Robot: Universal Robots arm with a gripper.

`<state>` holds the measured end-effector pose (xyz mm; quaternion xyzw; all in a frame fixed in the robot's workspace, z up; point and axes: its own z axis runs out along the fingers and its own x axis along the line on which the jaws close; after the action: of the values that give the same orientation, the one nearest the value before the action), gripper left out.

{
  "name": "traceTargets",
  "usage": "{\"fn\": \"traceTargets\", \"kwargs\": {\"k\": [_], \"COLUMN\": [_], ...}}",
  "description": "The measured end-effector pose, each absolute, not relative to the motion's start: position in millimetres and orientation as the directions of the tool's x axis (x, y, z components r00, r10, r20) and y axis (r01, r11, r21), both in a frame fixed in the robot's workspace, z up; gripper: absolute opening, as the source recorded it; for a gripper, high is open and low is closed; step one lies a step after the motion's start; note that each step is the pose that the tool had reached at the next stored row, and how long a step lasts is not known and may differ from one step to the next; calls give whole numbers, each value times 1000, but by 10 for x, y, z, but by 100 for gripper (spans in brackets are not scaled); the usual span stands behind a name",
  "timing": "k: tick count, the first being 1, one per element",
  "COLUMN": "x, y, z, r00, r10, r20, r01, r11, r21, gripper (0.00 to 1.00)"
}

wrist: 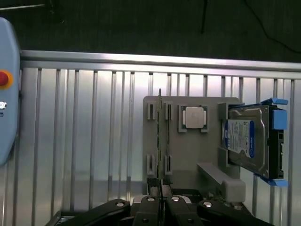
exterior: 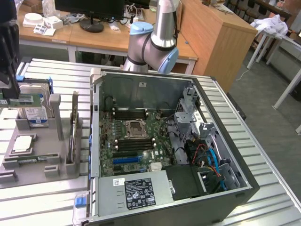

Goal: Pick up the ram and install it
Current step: 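Pick up the ram and move it above insertion slot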

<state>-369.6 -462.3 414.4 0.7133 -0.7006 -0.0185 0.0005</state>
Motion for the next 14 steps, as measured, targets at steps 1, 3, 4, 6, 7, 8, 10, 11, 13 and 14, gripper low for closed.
{"fn": "traceTargets", "kwargs": {"k": [1, 3, 4, 6, 7, 8, 10, 11, 13, 14], "x": [-3696, -3696, -3696, -3696, -3695, -3695, -3696, -3695, -3678, -3666], "y": [-4623, -4624, -4623, -4623, -4623, -4623, -4623, -4623, -4624, -4624], "z": [4161, 4186, 4195, 4200, 4200, 4200, 4200, 4201, 4203, 4201], "r00": [18, 18, 18, 18, 18, 18, 18, 18, 18, 18], "r10": [-1000, -1000, -1000, -1000, -1000, -1000, -1000, -1000, -1000, -1000], "r20": [-26, -26, -26, -26, -26, -26, -26, -26, -25, -25], "r01": [-999, -999, -999, -999, -999, -999, -999, -999, -999, -999], "r11": [-18, -18, -18, -18, -18, -18, -18, -18, -19, -18], "r21": [27, 27, 27, 27, 27, 27, 27, 27, 27, 27], "gripper": [12, 12, 12, 12, 12, 12, 12, 12, 12, 12]}}
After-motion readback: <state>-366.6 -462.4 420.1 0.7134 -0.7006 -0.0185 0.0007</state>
